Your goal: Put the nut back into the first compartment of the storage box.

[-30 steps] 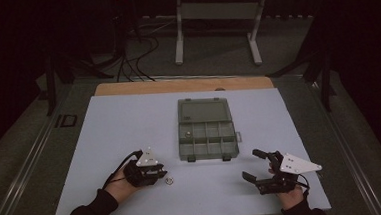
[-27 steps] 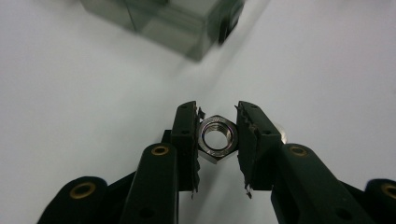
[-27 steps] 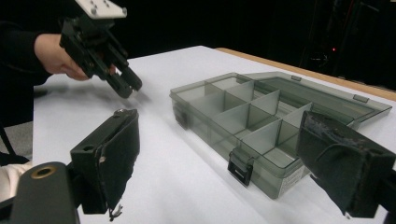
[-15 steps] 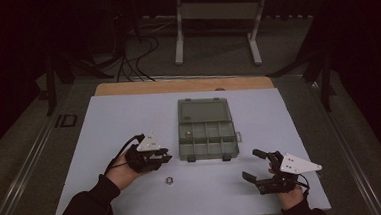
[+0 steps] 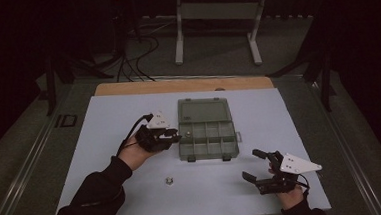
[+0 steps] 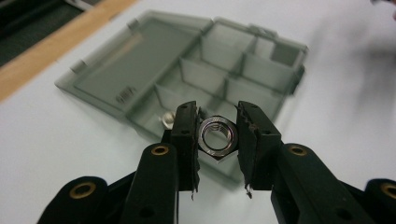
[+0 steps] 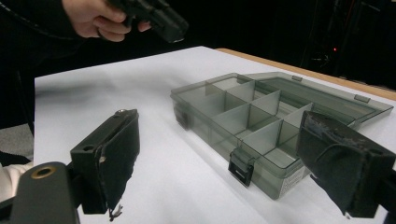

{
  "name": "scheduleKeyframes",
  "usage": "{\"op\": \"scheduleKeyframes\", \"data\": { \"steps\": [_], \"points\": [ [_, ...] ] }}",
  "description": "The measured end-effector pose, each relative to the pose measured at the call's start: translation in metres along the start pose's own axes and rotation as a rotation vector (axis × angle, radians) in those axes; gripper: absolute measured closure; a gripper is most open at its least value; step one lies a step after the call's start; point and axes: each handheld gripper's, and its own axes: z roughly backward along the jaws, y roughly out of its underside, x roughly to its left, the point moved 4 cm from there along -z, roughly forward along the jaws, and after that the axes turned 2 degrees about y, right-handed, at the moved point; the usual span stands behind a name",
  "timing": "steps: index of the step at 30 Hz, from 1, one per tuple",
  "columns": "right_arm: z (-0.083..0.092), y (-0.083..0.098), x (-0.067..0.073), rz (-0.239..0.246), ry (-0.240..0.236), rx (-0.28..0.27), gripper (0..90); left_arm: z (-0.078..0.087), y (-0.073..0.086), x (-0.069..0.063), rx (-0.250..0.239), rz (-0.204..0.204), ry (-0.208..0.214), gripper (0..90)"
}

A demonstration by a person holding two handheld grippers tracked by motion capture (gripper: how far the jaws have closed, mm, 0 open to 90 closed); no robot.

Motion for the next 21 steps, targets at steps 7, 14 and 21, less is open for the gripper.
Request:
{"op": "scheduleKeyframes", "data": {
  "steps": [7,14,21],
  "points": [
    [0.000,0.000,0.000,0.000,-0.003,-0.001,13.6,-0.013,-0.017,0.011,-0.020,0.026,-0.020,70.7],
    [0.000,0.000,0.000,0.000,-0.006,-0.001,13.6,-0.029,-0.023,0.022,-0.041,0.072,-0.031,70.7],
    [0.000,0.000,0.000,0.000,-0.007,-0.001,13.6,-0.048,-0.018,0.031,-0.051,0.126,-0.029,70.6]
  ]
}}
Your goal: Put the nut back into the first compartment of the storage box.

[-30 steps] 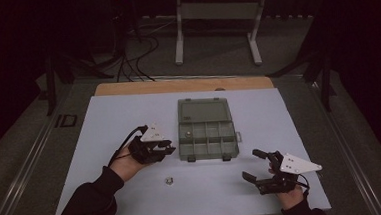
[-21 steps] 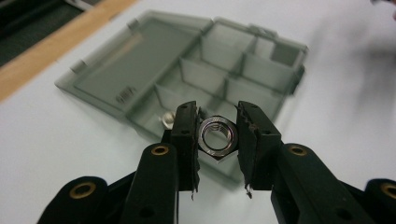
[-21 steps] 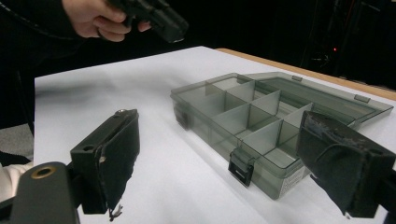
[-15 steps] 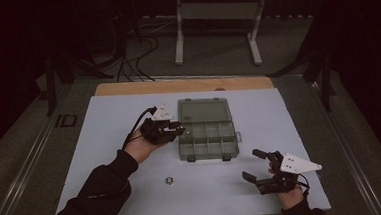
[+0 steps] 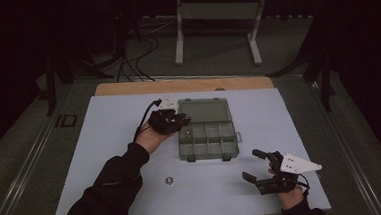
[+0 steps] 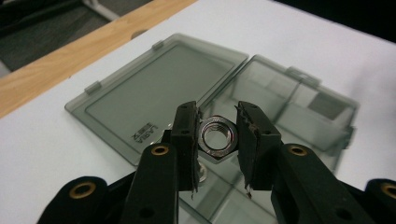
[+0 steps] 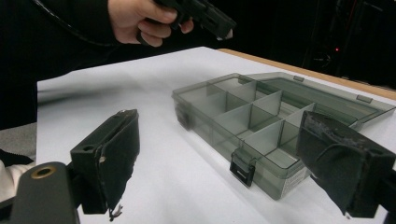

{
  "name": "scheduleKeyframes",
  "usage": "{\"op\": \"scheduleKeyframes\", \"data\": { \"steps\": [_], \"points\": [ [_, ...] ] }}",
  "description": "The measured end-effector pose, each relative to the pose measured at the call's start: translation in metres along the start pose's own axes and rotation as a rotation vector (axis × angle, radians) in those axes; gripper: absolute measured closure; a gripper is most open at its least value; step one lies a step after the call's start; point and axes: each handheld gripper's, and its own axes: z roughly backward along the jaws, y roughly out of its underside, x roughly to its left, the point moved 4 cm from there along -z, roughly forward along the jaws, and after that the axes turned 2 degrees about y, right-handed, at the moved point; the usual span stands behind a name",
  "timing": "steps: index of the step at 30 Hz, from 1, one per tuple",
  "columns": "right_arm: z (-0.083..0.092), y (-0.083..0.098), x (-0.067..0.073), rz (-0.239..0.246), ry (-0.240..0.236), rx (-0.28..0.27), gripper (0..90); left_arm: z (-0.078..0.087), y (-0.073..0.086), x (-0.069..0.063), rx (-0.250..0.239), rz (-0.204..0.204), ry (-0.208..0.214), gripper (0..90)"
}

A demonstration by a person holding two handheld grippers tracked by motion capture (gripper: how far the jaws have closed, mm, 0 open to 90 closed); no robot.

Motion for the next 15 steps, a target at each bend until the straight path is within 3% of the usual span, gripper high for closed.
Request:
{"op": "scheduleKeyframes", "data": {
  "steps": [8,15],
  "points": [
    [0.000,0.000,0.000,-0.003,-0.004,-0.002,13.6,-0.018,0.014,0.004,0.032,0.029,-0.002,70.6],
    [0.001,0.000,0.000,-0.004,-0.007,-0.005,13.6,-0.032,0.029,0.003,0.084,0.021,-0.008,70.6]
  ]
}}
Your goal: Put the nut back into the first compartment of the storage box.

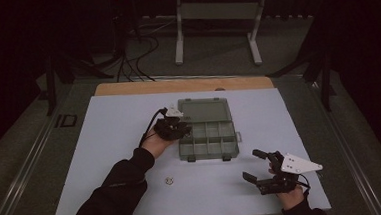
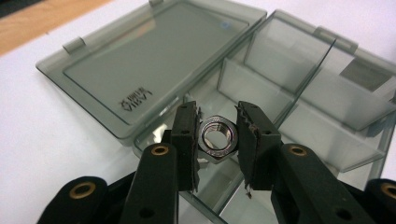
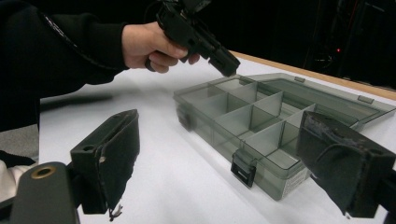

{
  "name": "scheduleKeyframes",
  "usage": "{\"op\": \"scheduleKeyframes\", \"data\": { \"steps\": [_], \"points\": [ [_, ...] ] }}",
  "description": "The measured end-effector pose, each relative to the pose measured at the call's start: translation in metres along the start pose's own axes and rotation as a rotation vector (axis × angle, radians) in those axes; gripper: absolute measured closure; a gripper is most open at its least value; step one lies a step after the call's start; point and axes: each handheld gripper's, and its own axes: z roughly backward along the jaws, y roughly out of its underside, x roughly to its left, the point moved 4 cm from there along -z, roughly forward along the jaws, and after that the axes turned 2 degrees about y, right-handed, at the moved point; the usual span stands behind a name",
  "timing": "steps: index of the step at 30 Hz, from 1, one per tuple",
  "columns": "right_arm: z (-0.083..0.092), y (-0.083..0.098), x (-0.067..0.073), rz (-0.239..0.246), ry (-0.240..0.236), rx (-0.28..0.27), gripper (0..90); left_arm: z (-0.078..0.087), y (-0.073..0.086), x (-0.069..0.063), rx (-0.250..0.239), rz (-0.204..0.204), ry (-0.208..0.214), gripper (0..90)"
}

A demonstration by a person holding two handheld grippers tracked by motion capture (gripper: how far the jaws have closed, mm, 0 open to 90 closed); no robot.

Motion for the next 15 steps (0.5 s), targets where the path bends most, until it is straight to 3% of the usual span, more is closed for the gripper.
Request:
{"op": "scheduleKeyframes", "data": {
  "steps": [15],
  "points": [
    [0.001,0.000,0.000,-0.005,-0.001,-0.002,13.6,-0.014,0.012,0.000,0.071,-0.008,-0.018,70.6]
  ]
}}
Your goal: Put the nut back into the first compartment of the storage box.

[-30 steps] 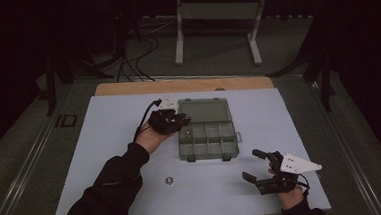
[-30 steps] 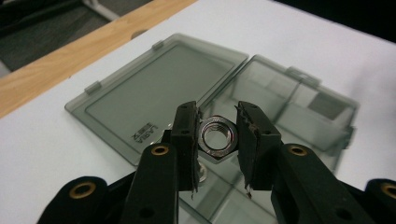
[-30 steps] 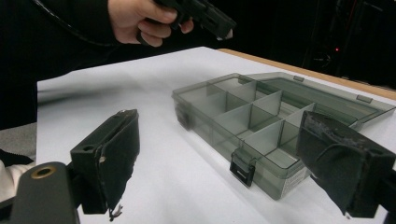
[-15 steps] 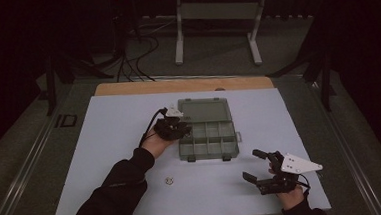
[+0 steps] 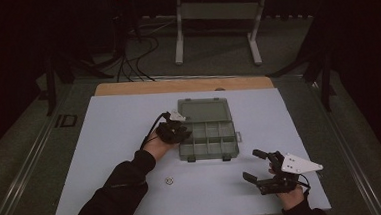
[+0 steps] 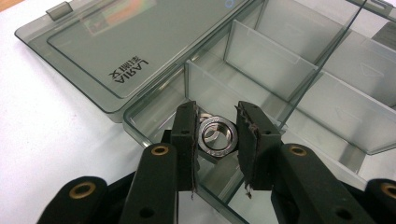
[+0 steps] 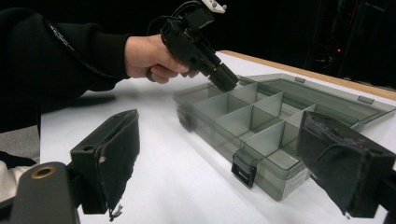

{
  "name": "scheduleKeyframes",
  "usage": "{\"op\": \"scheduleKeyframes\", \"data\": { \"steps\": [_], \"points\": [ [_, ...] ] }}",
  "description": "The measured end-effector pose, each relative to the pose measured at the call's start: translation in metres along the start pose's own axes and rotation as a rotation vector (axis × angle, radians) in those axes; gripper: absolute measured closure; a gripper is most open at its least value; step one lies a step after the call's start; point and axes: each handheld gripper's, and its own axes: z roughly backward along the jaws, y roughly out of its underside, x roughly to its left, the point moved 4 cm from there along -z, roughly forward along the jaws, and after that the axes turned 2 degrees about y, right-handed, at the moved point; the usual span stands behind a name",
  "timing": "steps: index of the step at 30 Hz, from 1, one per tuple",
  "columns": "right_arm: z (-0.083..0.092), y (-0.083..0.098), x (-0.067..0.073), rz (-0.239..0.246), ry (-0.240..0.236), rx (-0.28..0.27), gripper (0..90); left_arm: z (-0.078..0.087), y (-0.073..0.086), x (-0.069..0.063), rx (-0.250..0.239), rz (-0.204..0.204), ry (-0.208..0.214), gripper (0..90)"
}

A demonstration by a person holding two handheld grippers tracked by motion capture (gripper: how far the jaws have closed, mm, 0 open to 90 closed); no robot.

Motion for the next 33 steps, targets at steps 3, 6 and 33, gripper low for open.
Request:
{"op": "scheduleKeyframes", "data": {
  "steps": [3,6,33],
  "points": [
    [0.000,0.000,0.000,0.000,-0.001,0.001,13.6,-0.001,-0.001,-0.001,0.007,-0.002,-0.009,70.5],
    [0.000,0.000,0.000,-0.001,-0.001,0.000,13.6,-0.002,-0.001,-0.001,0.010,0.000,-0.011,70.5],
    [-0.001,0.000,0.000,-0.001,0.000,0.002,13.6,0.029,-0.012,-0.004,-0.012,0.021,-0.006,24.8]
  ]
}}
